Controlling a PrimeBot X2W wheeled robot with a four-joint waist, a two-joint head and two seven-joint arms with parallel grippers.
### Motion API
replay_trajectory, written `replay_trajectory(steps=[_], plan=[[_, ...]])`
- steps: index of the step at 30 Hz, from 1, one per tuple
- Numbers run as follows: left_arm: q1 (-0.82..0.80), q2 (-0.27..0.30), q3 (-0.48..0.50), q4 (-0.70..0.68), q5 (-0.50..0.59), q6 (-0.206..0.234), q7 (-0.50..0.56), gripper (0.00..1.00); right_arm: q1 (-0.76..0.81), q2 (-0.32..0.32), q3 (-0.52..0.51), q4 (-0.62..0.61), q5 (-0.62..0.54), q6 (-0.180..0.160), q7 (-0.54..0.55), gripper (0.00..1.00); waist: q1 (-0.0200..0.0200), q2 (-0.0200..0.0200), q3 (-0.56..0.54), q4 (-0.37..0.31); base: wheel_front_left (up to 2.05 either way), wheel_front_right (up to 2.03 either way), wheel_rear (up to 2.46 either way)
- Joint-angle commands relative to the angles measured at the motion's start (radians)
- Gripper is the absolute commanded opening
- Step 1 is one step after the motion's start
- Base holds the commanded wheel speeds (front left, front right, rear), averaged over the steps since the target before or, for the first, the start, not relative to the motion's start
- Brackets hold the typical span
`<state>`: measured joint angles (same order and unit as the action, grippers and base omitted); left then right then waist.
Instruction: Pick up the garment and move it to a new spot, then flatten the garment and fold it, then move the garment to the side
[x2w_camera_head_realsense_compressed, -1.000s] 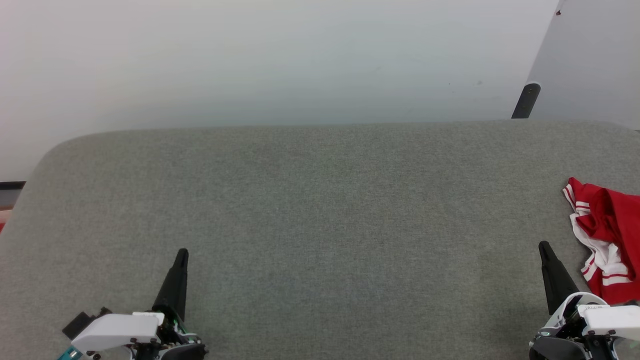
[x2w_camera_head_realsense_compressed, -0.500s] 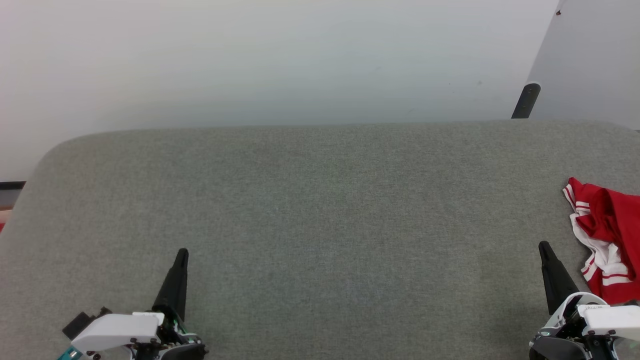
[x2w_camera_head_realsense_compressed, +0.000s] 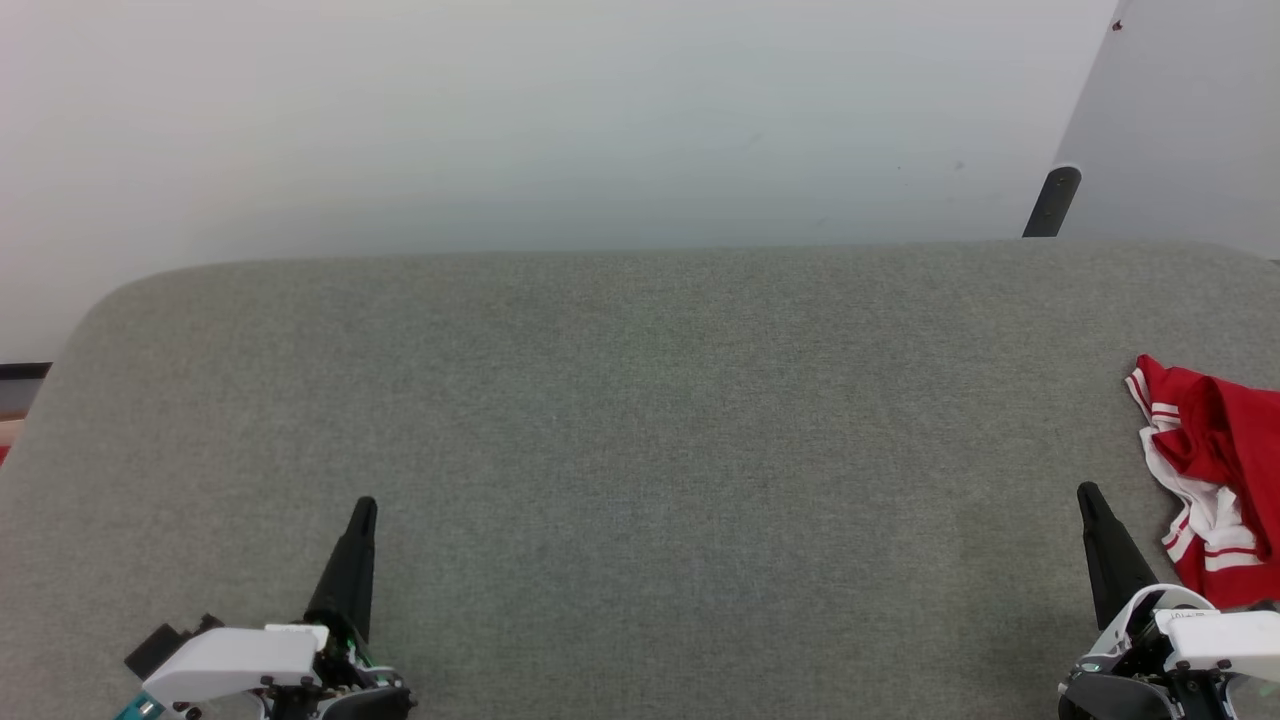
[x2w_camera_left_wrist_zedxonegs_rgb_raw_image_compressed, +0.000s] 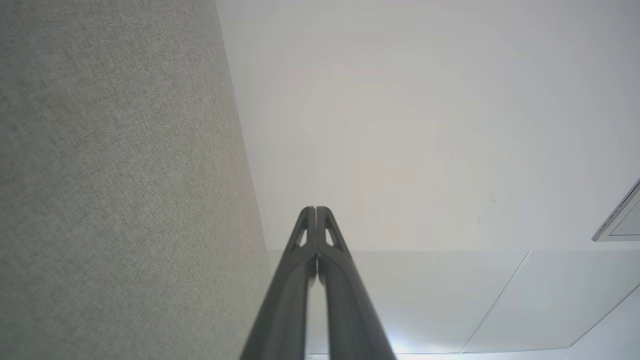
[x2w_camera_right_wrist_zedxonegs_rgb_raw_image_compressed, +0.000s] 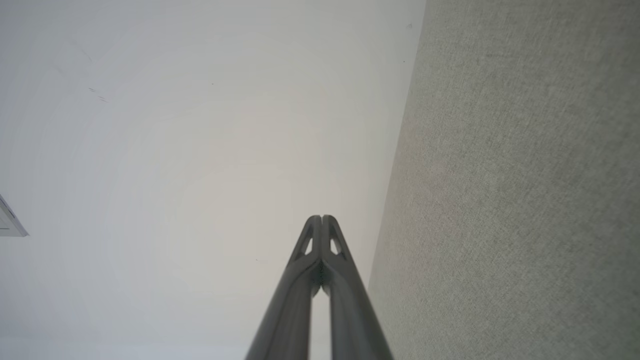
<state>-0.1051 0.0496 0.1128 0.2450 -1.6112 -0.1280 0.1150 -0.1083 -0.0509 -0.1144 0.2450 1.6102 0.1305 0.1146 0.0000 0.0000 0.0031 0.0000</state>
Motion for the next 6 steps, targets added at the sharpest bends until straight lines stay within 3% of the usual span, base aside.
replay_trajectory(steps=[1,6], plan=[[-0.008,0.0,0.002,0.001,-0.004,-0.006,0.002,0.0,-0.003,0.003,0.0,0.0,0.005,0.0,0.001,0.0,0.0,0.0,0.0,0.0,0.0,0.0,0.0],[-0.008,0.0,0.002,0.001,-0.004,-0.006,0.002,0.0,-0.003,0.003,0.0,0.0,0.005,0.0,0.001,0.0,0.0,0.0,0.0,0.0,0.0,0.0,0.0]])
